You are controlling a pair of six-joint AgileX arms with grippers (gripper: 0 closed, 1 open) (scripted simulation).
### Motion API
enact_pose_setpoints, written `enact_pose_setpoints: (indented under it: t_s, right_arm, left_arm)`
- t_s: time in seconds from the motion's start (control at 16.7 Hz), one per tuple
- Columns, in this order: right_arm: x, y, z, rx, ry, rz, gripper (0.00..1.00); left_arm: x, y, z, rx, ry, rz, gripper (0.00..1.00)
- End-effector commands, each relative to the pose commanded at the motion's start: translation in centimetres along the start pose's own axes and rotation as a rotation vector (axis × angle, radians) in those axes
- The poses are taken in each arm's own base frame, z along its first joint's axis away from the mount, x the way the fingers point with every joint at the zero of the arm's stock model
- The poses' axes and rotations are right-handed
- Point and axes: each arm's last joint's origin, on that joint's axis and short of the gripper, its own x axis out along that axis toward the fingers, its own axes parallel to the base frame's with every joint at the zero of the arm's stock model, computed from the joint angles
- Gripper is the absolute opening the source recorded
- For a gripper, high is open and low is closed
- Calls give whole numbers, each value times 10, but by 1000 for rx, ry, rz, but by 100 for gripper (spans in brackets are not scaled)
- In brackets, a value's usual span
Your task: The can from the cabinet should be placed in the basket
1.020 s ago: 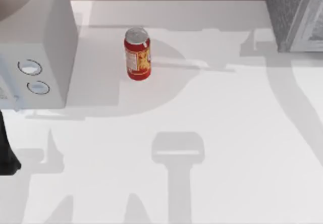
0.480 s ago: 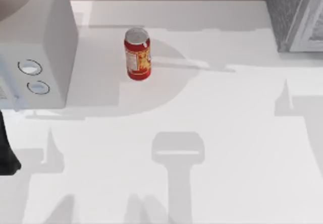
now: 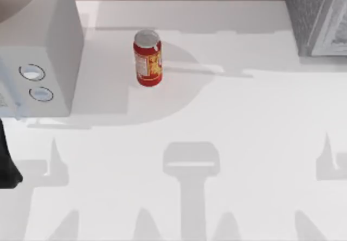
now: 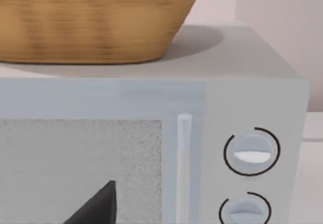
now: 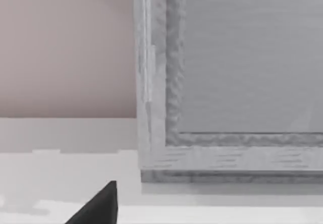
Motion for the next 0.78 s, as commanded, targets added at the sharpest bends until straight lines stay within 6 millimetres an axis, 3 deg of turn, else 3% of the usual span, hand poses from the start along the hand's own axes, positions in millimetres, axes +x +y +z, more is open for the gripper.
enact_pose_setpoints:
  t_s: [0.24,0.6,0.78]
  right_arm:
    - [0,-2,-27,-1,-8,3,100]
    - [0,-2,-27,-1,-8,3,100]
    - [0,-2,-27,-1,-8,3,100]
  left_arm:
    - [0,0,0,0,0,0,100]
    - [0,0,1,0,-1,-1,100]
    - [4,-2,12,-4,-6,-4,100]
